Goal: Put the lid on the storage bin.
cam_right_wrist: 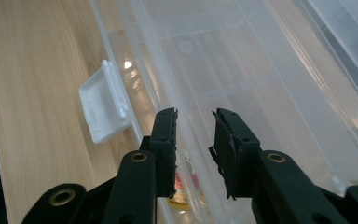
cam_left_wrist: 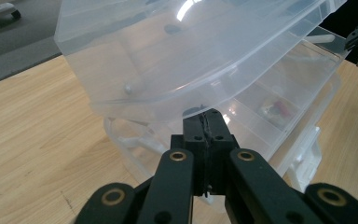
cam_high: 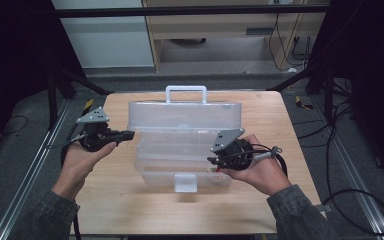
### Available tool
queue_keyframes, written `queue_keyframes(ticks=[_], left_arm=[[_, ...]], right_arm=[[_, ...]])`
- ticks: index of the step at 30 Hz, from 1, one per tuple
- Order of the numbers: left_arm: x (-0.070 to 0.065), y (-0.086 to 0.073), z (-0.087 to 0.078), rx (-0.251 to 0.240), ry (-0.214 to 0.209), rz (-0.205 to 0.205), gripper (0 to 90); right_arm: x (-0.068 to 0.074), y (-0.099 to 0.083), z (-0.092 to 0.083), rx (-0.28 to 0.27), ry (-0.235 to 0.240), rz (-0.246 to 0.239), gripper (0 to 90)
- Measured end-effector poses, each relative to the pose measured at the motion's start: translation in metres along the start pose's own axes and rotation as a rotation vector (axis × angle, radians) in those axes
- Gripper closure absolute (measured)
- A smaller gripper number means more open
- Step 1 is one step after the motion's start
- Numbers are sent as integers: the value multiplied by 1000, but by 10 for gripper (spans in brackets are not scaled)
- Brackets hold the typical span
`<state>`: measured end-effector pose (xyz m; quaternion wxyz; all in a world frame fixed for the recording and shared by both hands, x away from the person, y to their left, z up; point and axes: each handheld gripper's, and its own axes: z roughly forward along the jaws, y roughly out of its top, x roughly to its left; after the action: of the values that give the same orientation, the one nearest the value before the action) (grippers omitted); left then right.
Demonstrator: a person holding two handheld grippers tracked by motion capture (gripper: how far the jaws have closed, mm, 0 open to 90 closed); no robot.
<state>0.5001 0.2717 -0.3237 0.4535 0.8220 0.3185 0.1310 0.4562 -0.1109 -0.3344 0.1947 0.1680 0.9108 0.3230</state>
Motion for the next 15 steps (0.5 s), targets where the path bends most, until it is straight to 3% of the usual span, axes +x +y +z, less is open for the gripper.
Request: queue_keyframes(ticks=[5, 15], left_arm=[[-1, -1, 0, 5, -1, 4, 894], [-2, -3, 0, 15, -2, 8, 894]], right_arm=[[-2, -4, -8, -10, -14, 35, 681], [-4, -15, -24, 12, -39, 49, 656]])
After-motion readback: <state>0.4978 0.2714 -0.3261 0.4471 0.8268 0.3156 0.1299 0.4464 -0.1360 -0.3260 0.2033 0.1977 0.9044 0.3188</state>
